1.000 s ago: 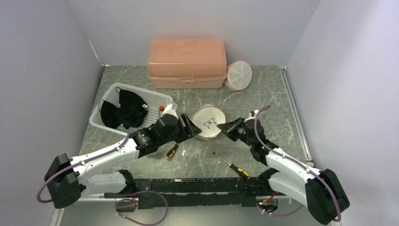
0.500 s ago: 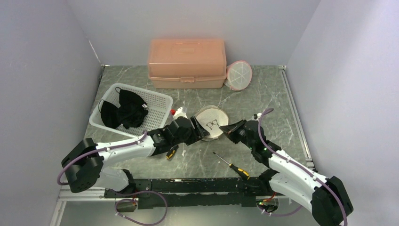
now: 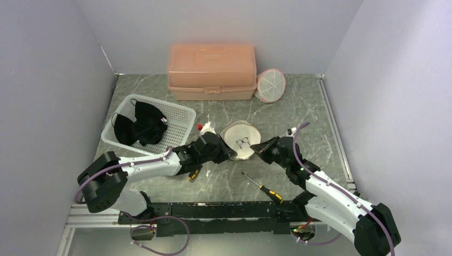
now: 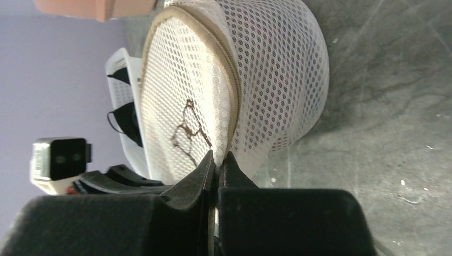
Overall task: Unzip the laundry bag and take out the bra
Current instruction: Unzip the laundry bag at the center of the board.
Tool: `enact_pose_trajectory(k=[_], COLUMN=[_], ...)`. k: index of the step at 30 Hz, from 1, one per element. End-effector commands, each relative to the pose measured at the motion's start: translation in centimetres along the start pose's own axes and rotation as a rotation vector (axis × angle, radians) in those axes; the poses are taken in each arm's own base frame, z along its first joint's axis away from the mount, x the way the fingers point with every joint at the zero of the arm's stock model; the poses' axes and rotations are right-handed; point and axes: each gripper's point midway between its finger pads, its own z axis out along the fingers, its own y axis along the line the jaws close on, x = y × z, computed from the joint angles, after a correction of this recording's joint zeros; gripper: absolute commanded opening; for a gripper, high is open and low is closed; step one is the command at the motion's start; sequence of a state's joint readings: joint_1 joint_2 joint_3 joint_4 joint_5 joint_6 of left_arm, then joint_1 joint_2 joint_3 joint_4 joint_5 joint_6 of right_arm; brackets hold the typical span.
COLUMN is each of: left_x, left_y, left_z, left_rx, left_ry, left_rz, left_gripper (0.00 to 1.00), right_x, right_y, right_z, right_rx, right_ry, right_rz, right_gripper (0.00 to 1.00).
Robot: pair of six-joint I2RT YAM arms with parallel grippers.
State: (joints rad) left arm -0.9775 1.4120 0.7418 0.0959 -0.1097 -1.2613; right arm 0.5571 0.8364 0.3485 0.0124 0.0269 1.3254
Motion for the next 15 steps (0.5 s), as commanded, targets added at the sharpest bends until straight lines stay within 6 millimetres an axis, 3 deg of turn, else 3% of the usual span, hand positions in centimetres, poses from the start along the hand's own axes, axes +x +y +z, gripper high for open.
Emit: enact_pose_trajectory(k=[1, 2, 3, 5, 7, 8, 12, 15], left_x=[-0.7, -1.0, -1.2, -1.7, -2.3, -2.6, -3.9, -5.2], left_y=[-3.4, -3.4, -3.3, -3.3, -2.9, -2.9, -2.6, -2.7], left_z=[-0.4, -0.6, -0.9, -1.4, -1.7, -1.9, -2.5, -2.8], left_rx=[0.089, 0.084, 0.081, 0.080, 0.074, 0.078, 0.100, 0.118], left_ry=[-0.011, -0.022, -0.033, -0.054, -0.071, -0.074, -0.045, -0.007], left_rz=[0.014, 0.021, 0.027, 0.040, 0.047, 0.044, -0.004, -0.049], left_gripper=[0.05, 0.03, 0.03, 0.03, 0.03, 0.03, 0.03, 0.03], right_x=[0.4, 0.6, 0.6, 0.3, -0.6, -1.3, -2.0, -0.2], right_y=[2.4, 2.2, 2.4, 2.8, 2.7, 2.8, 3.5, 4.6], right_z=[-1.0, -1.3, -1.7, -2.5, -3.5, -4.0, -5.5, -6.4], right_rx=[-0.075, -0.063, -0.069, -0.075, -0.060, -0.056, -0.095, -0.242], right_ry=[0.038, 0.055, 0.064, 0.056, 0.017, -0.010, -0.037, 0.026], right_rz=[-0.130, -0.180, -0.233, -0.336, -0.406, -0.443, -0.646, -0.779], right_gripper=[0.00, 0.09, 0.23, 0.60, 0.76, 0.81, 0.82, 0.78])
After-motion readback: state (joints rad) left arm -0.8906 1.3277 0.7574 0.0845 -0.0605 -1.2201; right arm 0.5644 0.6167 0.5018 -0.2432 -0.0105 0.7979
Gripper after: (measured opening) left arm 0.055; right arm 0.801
